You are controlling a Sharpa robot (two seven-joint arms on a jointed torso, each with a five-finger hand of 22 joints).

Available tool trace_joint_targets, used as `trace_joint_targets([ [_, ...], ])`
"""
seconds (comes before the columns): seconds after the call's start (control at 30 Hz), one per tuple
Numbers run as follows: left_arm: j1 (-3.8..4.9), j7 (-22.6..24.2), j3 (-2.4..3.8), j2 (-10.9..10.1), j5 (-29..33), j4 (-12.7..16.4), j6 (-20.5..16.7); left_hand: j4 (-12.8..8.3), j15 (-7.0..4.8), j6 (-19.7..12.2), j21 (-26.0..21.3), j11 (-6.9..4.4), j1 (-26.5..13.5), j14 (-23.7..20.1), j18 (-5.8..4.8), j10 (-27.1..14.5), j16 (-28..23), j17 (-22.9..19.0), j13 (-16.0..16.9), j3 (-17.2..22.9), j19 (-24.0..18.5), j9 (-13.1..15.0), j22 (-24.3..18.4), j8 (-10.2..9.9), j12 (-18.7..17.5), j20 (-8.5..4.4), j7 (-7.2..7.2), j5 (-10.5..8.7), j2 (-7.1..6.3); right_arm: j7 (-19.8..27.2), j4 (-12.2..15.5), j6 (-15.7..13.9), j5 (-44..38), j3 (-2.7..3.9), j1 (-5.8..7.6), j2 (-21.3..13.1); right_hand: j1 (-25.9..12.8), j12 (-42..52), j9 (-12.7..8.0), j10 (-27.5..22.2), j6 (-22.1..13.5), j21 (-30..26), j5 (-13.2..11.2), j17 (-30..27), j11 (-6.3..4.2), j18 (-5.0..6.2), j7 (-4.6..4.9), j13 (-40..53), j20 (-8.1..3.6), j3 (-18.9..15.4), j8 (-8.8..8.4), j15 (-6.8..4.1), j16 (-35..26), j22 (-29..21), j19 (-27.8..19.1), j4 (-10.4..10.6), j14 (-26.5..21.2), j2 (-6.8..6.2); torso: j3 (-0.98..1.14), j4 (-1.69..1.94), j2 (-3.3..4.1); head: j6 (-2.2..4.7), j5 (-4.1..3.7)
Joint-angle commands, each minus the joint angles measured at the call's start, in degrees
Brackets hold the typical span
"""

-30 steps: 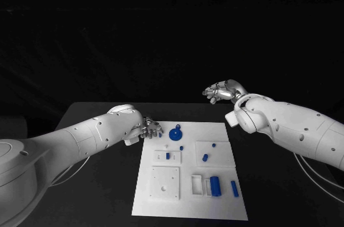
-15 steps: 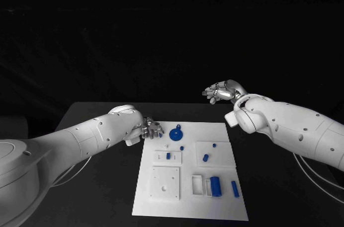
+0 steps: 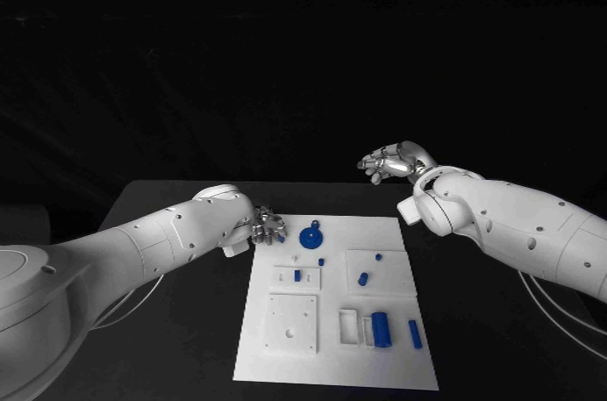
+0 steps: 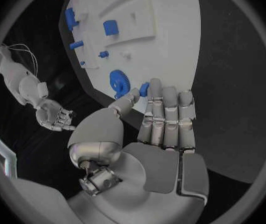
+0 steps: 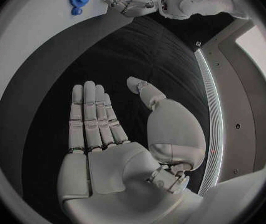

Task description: Assemble the parts on the task board

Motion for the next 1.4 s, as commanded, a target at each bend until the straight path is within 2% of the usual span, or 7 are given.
trace_joint_targets([
  [0.03, -0.32, 0.0, -0.16, 0.1, 0.3, 0.1, 1.0, -0.5, -0.27, 0.1, -0.3, -0.12, 0.9, 0.2, -0.50, 0.4, 0.2, 0.1, 0.1, 0.0, 0.4, 0.2, 0.1, 0.4, -0.4, -4.75, 0.22, 0.28, 0.64, 0.3, 0.0, 0.9, -0.1, 0.02, -0.02, 0.1, -0.1, 0.2, -0.1, -0.4, -0.3, -0.3, 0.1, -0.1, 0.10, 0.89, 1.21, -0.1, 0.08, 0.3, 0.37, -0.03, 0.0, 0.1, -0.4, 0.0, -0.4, 0.45, -0.01, 0.04, -0.02, -0.05, -0.03],
  [0.23, -0.32, -0.2, -0.16, 0.1, 0.3, 0.1, -0.1, -1.0, -0.50, 1.7, -0.2, -0.56, 1.6, 0.9, -0.55, 1.4, 0.6, 0.3, 0.3, 0.0, 1.1, 0.1, 0.4, 1.5, -0.3, -4.89, -0.31, 0.71, 1.23, 0.3, -0.1, 0.9, -0.1, 0.02, -0.02, 0.1, -0.1, 0.2, -0.1, -0.4, -0.3, -0.3, 0.1, -0.1, 0.11, 0.89, 1.21, -0.1, 0.09, 0.3, 0.37, -0.03, 0.0, 0.1, -0.4, 0.0, -0.4, 0.44, -0.01, 0.01, -0.02, -0.10, -0.01],
  [0.43, -0.32, -0.6, -0.15, -0.2, 0.3, 0.5, -1.8, -1.2, -1.56, 3.9, 0.7, -1.52, 1.8, 2.7, -0.32, 4.0, 2.2, 1.1, 0.8, -0.3, 2.9, -0.4, 1.1, 2.9, 0.3, -5.68, -1.26, 5.16, 0.56, 0.3, -0.2, 1.0, -0.1, 0.02, -0.03, 0.1, -0.1, 0.2, -0.1, -0.4, -0.3, -0.3, 0.1, -0.1, 0.11, 0.89, 1.22, -0.1, 0.10, 0.3, 0.38, -0.02, 0.0, 0.1, -0.4, 0.0, -0.4, 0.43, 0.01, -0.01, -0.01, -0.13, -0.02],
  [0.7, -0.31, -1.3, -0.14, -1.1, 2.2, 1.8, -2.7, -1.3, -1.95, 5.1, 1.1, -1.99, 1.5, 3.4, -0.32, 5.2, 2.9, 1.5, 1.1, -0.5, 3.3, -0.7, 1.6, 3.7, 0.6, -6.05, -1.75, 6.57, 0.34, 0.3, -0.1, 1.0, -0.1, 0.02, -0.03, 0.0, -0.1, 0.3, -0.1, -0.4, -0.3, -0.3, 0.1, -0.1, 0.11, 0.89, 1.22, -0.2, 0.10, 0.3, 0.38, -0.02, 0.1, 0.1, -0.4, 0.0, -0.4, 0.43, 0.06, 0.04, -0.04, -0.12, 0.12],
  [1.07, -0.22, -1.2, -0.11, -7.0, 1.4, 11.7, -9.6, -1.3, -3.68, 8.9, 2.9, -3.65, 1.1, 6.9, 0.15, 9.4, 4.8, 2.7, 2.5, -0.8, 6.4, -1.3, 3.0, 5.9, 1.9, -7.45, -3.40, 13.08, -1.93, 0.2, -0.1, 1.1, -0.1, 0.01, -0.04, -0.8, -0.2, 0.3, -0.1, -0.5, -0.3, -0.4, 0.1, -0.1, 0.12, 0.89, 1.23, -0.2, 0.11, 0.3, 0.39, -0.02, 0.1, 0.1, -0.4, 0.0, -0.4, 0.42, 0.02, 0.11, -0.07, -0.16, 0.20],
  [1.17, -0.21, -1.3, -0.11, -8.8, 0.6, 14.7, -11.4, -1.1, -4.37, 11.5, 4.0, -4.45, 1.0, 9.2, 0.55, 12.2, 5.7, 3.3, 3.0, -0.9, 8.4, -0.6, 3.3, 7.1, 2.3, -8.12, -4.38, 16.19, -3.24, 0.2, 0.0, 1.1, 0.0, 0.01, -0.07, -0.9, -0.2, 0.3, -0.1, -0.5, -0.3, -0.4, 0.1, -0.1, 0.12, 0.89, 1.23, -0.2, 0.12, 0.2, 0.39, -0.02, 0.1, 0.1, -0.4, 0.0, -0.4, 0.41, -0.01, 0.14, -0.07, -0.16, 0.23],
  [1.4, -0.20, -1.3, -0.16, -11.6, -3.7, 20.3, -15.0, -1.2, -6.09, 13.4, 6.1, -5.66, 1.3, 11.3, 1.06, 13.9, 7.6, 5.1, 5.2, -1.0, 10.6, 1.7, 3.7, 8.1, 4.4, -9.17, -5.46, 19.76, -4.38, 0.2, 0.4, 1.0, 0.0, 0.00, -0.15, -1.2, -0.2, 0.3, -0.1, -0.5, -0.3, -0.4, 0.1, -0.1, 0.12, 0.89, 1.23, -0.2, 0.12, 0.2, 0.39, -0.01, 0.1, 0.1, -0.4, 0.1, -0.4, 0.40, -0.03, 0.18, -0.07, -0.14, 0.41],
])
